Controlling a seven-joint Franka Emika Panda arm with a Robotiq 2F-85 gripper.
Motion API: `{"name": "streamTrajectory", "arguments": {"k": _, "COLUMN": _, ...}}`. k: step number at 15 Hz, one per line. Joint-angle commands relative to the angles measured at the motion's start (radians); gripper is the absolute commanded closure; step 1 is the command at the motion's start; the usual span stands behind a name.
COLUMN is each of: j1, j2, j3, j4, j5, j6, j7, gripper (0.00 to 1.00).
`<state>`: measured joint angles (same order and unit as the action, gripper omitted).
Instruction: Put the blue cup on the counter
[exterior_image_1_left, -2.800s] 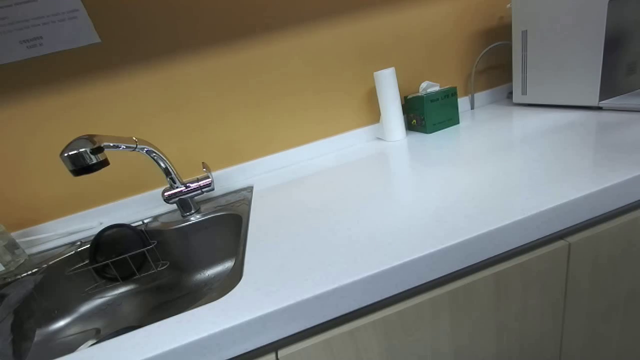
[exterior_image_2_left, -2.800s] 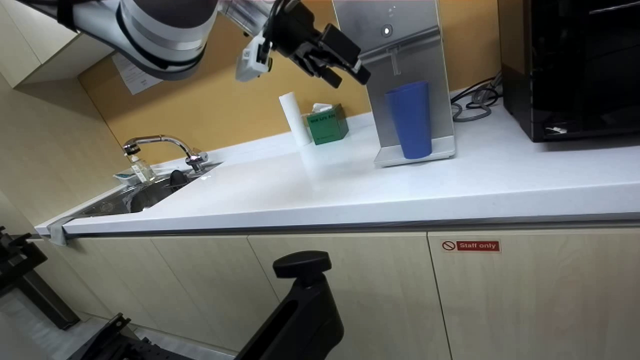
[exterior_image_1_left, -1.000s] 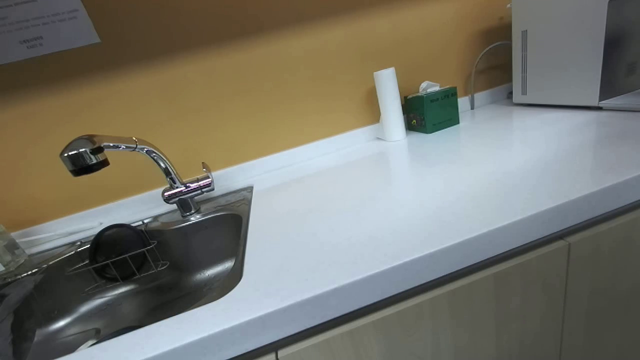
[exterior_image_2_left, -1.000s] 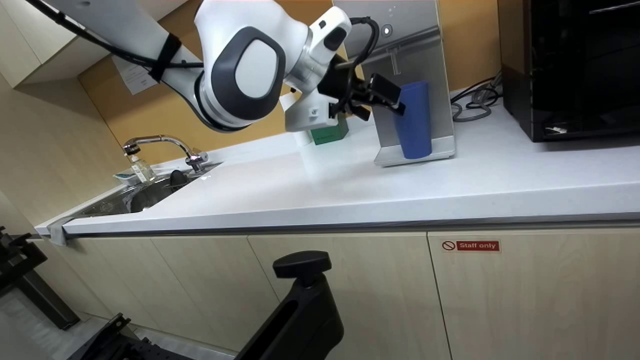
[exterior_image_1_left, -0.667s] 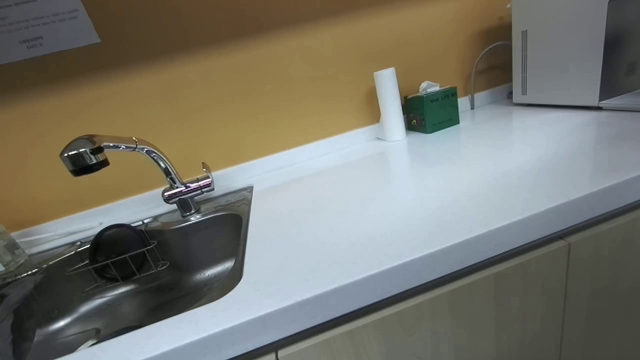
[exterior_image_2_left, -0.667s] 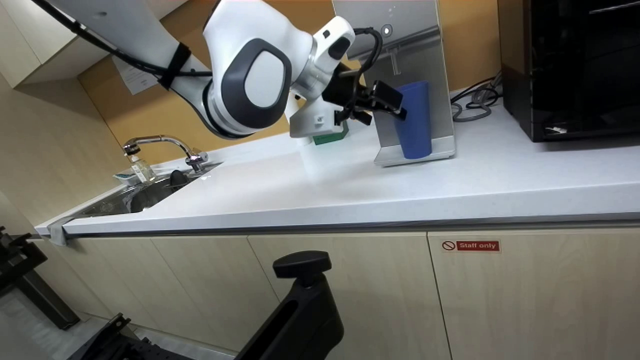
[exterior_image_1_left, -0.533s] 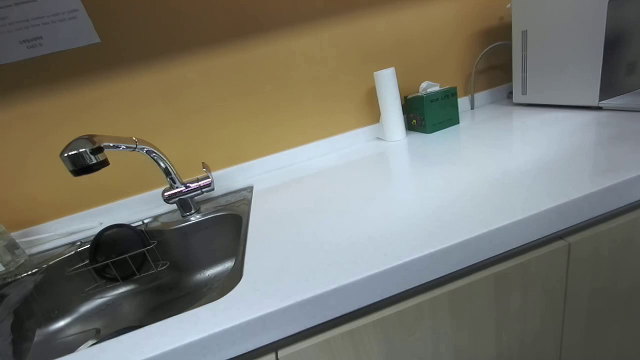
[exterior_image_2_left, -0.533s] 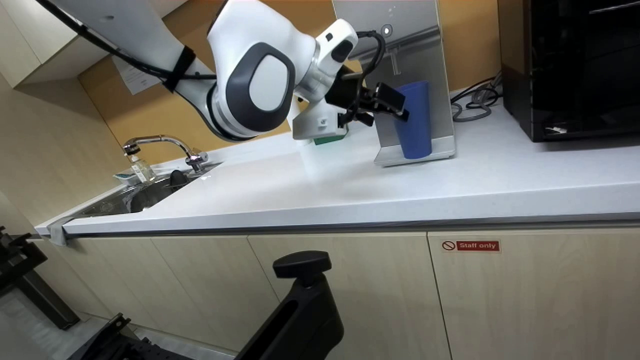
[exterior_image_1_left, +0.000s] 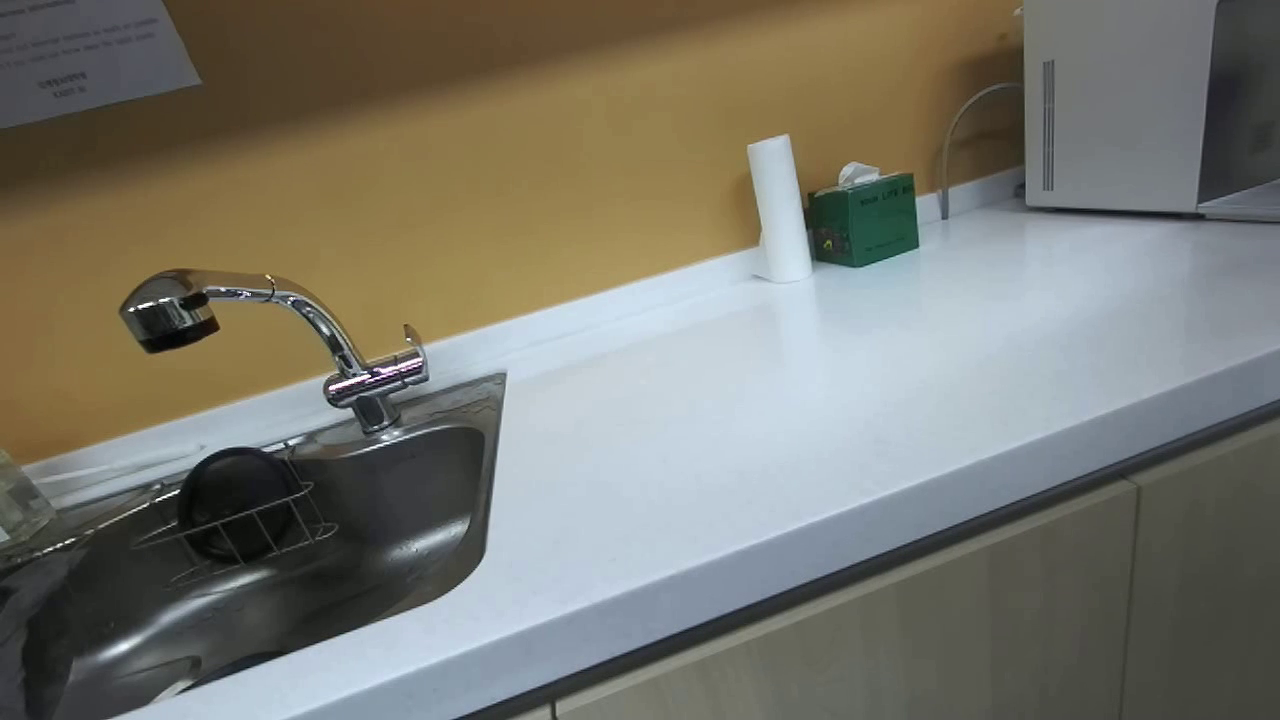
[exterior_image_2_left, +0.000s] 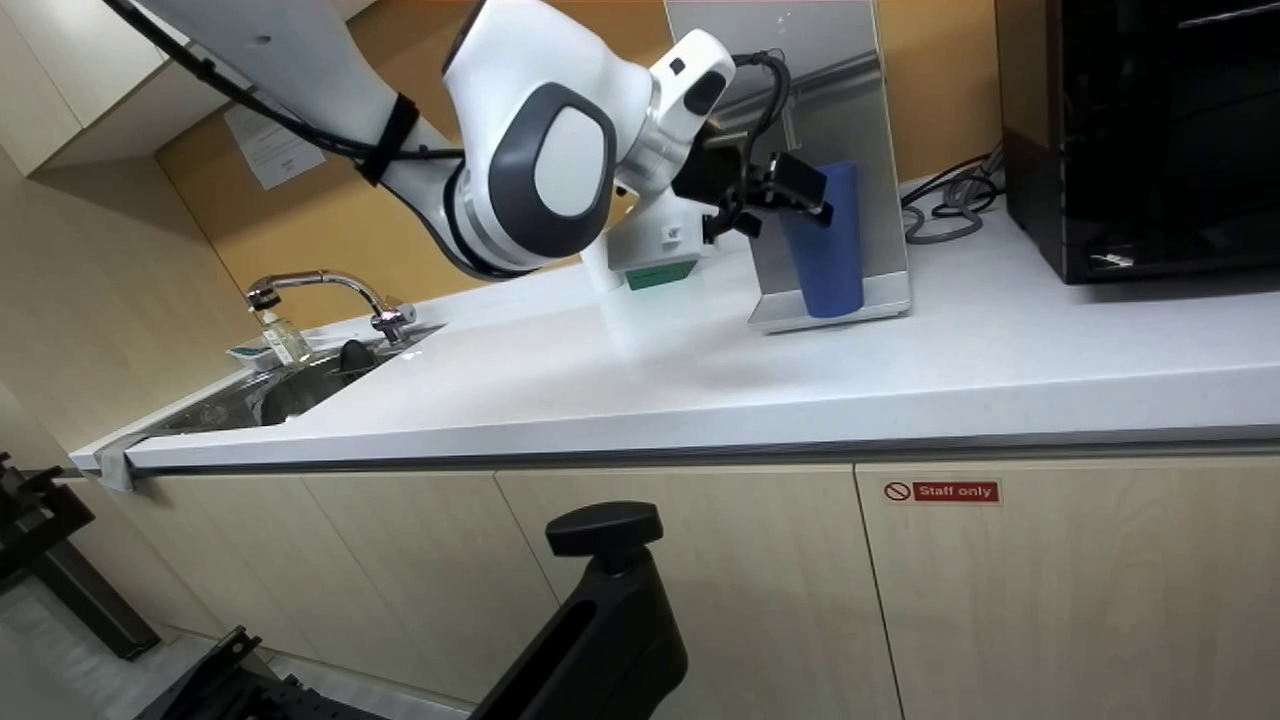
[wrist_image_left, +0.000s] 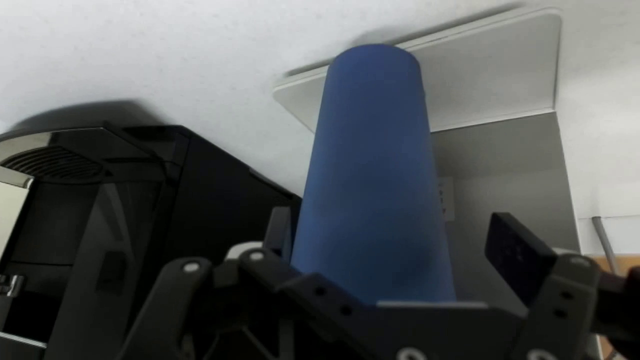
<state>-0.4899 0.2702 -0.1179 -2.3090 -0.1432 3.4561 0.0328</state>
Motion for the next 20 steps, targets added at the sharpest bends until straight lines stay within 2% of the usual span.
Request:
{"name": "streamTrajectory", "arguments": {"k": 1, "j1": -0.074, "j2": 0.033, "j3": 0.072, "j4": 0.06, "j5": -0.047, "j6": 0.0, "j7": 0.038, "gripper": 0.0}}
{"name": "streamTrajectory", "arguments": {"k": 8, "j1": -0.16, "j2": 0.081, "j3": 0.144, "j4": 0.099, "j5": -0.054, "j6": 0.0, "j7": 0.023, "gripper": 0.0}}
{"name": "streamTrajectory", "arguments": {"k": 18, "j1": -0.24, "j2": 0.169, "j3": 0.224, "j4": 0.193, "j5": -0.088, "j6": 0.0, "j7": -0.004, "gripper": 0.0}}
{"name": "streamTrajectory", "arguments": {"k": 19, "j1": -0.246, "j2": 0.175, "j3": 0.231, "j4": 0.2, "j5": -0.092, "j6": 0.0, "j7": -0.007, "gripper": 0.25}}
{"name": "streamTrajectory", "arguments": {"k": 20, "j1": -0.252, "j2": 0.179, "j3": 0.236, "j4": 0.203, "j5": -0.099, "j6": 0.0, "j7": -0.008, "gripper": 0.26}}
